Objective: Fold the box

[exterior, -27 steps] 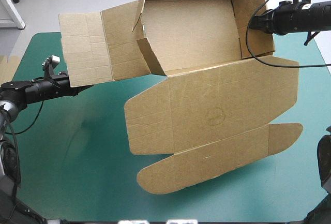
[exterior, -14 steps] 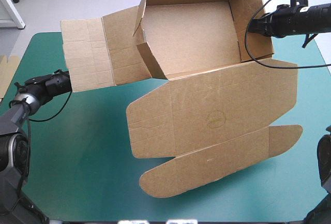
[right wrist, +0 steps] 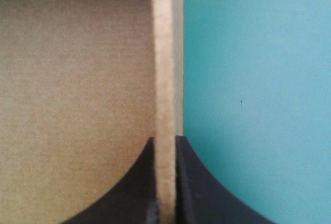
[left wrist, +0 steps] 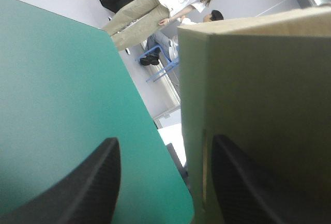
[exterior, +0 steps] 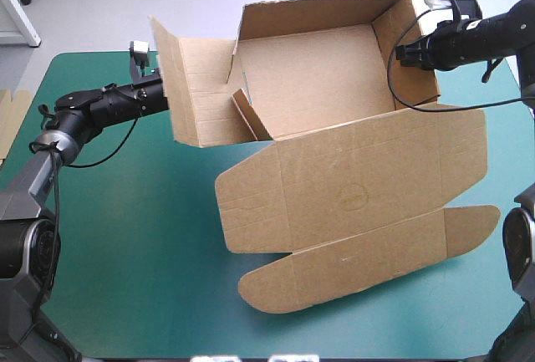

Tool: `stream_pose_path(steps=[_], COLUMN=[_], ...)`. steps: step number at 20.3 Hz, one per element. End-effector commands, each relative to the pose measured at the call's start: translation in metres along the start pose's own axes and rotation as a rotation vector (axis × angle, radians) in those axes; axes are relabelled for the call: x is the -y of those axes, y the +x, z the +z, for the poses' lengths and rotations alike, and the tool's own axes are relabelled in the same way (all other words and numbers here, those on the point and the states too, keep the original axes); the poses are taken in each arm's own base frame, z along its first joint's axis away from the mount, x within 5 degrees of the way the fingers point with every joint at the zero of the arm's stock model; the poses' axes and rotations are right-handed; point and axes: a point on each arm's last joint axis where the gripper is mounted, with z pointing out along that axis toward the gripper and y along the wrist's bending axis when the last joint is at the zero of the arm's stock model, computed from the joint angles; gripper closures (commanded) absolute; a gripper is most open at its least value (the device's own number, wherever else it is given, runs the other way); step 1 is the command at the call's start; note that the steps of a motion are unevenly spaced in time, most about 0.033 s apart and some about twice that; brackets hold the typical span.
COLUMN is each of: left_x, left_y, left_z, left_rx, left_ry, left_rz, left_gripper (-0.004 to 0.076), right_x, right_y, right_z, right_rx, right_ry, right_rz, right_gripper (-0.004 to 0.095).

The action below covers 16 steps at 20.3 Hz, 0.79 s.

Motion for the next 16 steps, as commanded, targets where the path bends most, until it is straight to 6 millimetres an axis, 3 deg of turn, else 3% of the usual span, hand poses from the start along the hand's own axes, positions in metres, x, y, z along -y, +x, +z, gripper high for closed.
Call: stream_pose_path(steps=[1, 6, 12, 16], left_x=[0.048, 0.055, 0.065, 0.083], left_y=[0.001, 0.011, 0.003, -0.005], left_z=[0.007, 0.022, 0.022, 0.024], left_rx=[-0.054, -0.113, -0.074, -0.089], left_ry=[0.183, 0.201, 0.244, 0.258], left_rz=[0.041, 0.027, 0.020, 0.092], left_gripper=[0.0341, 0.0341, 0.0338, 0.0286], right_x=[-0.012, -0.005, -0.002, -0.002], right_y=[-0.013, -0.013, -0.012, -0.012], right_z=[-0.025, -0.013, -0.009, -0.010], right_rx=[0.133, 0.114, 0.104, 0.105], right_ry=[0.004, 0.017, 0.022, 0.026], right_rz=[0.006, 0.035, 0.043, 0.047], right_gripper=[0.0911, 0.0911, 0.0911, 0.0911])
